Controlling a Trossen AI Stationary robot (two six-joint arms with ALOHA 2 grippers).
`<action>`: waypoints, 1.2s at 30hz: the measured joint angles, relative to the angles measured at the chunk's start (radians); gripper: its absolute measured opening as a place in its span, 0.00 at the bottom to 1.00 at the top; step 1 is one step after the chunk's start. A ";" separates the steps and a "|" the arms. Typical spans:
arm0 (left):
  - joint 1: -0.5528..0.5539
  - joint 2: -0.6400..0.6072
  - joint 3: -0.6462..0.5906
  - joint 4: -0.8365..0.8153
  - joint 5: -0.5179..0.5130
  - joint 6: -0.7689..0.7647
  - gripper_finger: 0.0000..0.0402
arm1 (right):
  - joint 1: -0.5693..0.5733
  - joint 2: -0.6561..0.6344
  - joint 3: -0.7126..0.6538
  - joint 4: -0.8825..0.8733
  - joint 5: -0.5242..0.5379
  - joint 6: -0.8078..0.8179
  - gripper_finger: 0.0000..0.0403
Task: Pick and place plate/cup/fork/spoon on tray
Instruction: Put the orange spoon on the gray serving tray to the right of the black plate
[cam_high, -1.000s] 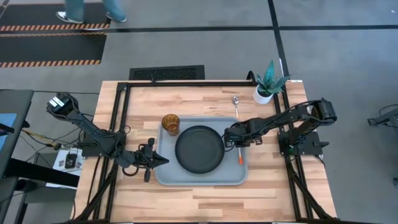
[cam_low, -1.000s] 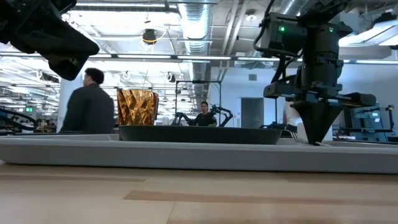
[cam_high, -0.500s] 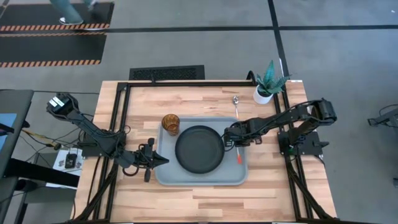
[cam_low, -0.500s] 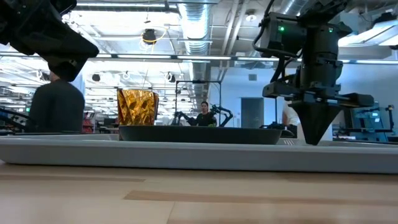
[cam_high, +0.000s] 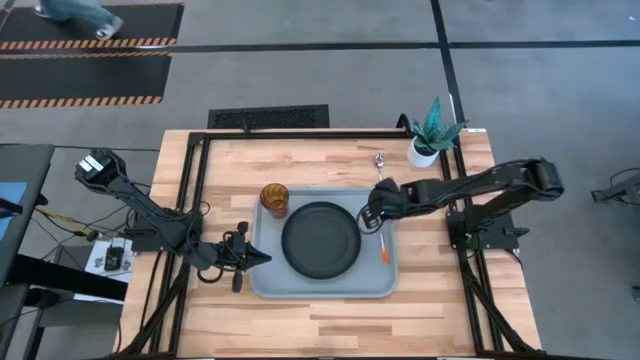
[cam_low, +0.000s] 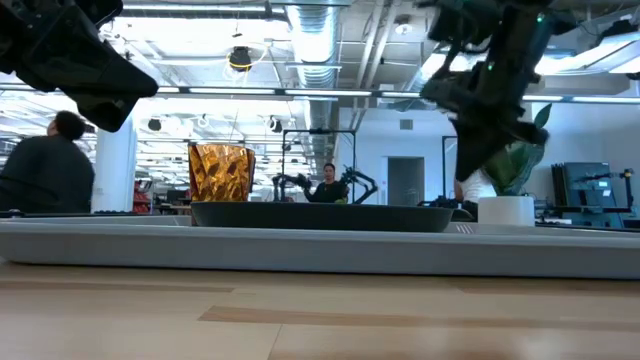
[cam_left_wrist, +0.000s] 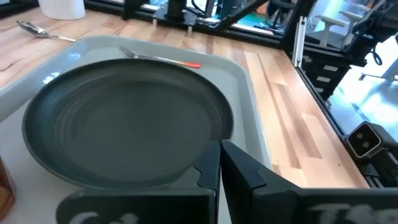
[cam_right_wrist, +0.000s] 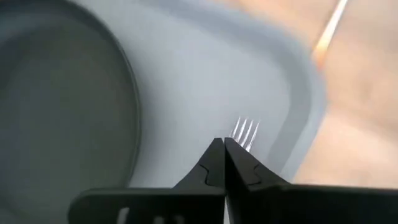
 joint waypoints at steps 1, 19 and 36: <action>0.000 0.000 0.000 0.000 -0.005 0.001 0.00 | -0.010 -0.024 -0.010 0.012 0.018 -0.039 0.02; 0.000 0.008 0.000 -0.028 -0.078 0.024 0.00 | -0.436 0.156 -0.023 0.194 -0.077 -0.314 0.18; 0.000 0.008 0.000 -0.051 -0.097 0.009 0.00 | -0.536 0.340 0.007 0.261 -0.051 -0.390 0.28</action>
